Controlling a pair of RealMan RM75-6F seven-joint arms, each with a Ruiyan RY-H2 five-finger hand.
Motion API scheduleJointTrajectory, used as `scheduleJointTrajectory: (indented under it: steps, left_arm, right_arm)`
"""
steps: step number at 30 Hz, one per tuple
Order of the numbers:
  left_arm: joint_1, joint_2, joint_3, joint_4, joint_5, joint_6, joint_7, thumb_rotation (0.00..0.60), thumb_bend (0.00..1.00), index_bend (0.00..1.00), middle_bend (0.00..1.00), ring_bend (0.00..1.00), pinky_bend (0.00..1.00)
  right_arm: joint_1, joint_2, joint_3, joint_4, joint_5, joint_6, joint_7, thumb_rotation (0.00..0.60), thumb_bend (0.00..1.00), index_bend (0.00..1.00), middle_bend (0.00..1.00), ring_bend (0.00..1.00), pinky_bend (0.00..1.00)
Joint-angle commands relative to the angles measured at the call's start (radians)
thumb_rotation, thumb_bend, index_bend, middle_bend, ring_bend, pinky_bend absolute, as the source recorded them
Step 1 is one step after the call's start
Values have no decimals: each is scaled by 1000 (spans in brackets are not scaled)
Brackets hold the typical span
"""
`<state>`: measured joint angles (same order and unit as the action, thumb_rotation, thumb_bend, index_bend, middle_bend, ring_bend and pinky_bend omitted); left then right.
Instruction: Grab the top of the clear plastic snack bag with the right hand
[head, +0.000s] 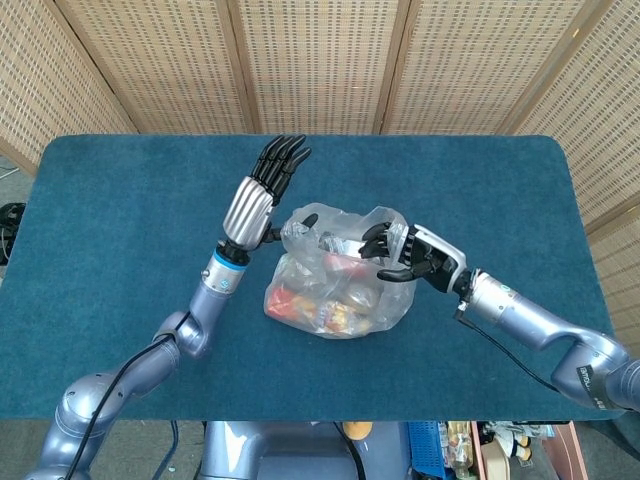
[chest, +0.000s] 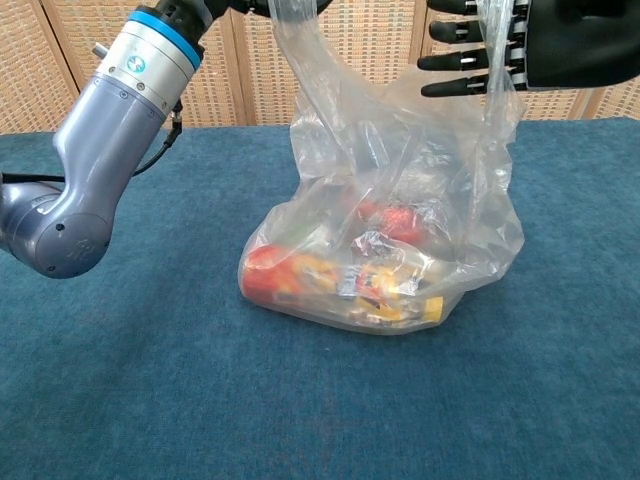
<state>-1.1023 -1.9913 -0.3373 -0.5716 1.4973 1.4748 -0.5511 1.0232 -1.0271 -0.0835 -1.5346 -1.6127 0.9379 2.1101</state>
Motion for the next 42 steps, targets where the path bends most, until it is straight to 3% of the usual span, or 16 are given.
scheduleJointTrajectory:
  steps: [1,7,15,42]
  left_arm:
    - [-11,54,4,-77,13,0,59,600,294,0,0,0,0]
    - [-14,140,1,-251,13,-29,181,600,294,0,0,0,0]
    - [-25,196,-10,-367,11,-60,288,600,293,0,0,0,0]
    - [-52,186,-27,-358,-16,-117,342,600,294,0,0,0,0]
  right_arm:
    - [-11,-8,32,-31,51,-18,-39,600,39,358,450,250,186]
    - [-19,-30,89,-74,137,-66,-120,600,49,356,422,204,168]
    - [-32,-55,144,-94,169,-96,-170,600,66,356,412,177,128]
    - [-65,-121,244,-75,153,-154,-154,600,82,336,348,104,64]
